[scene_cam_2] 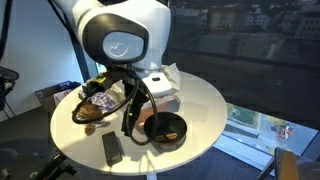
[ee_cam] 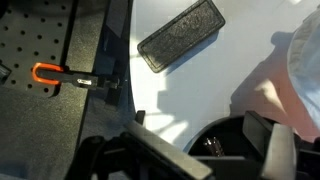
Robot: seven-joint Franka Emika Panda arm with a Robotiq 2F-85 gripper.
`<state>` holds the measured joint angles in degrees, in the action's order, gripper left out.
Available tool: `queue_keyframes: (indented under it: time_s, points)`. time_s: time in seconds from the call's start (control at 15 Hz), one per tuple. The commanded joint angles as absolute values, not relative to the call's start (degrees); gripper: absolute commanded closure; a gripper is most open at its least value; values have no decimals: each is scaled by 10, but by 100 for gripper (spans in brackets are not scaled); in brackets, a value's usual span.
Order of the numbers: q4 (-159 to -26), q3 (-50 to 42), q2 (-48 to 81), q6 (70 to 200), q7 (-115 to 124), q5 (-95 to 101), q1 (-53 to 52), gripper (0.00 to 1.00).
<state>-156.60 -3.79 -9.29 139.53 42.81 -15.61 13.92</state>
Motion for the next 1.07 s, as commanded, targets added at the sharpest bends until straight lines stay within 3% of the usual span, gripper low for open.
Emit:
queue_keyframes:
  time_s: [0.0,1.0]
  points:
    - [-1536,-54,-34,1430,468,-169,130,0]
    - [-1465,-102,128,1491,532,-204,114,0]
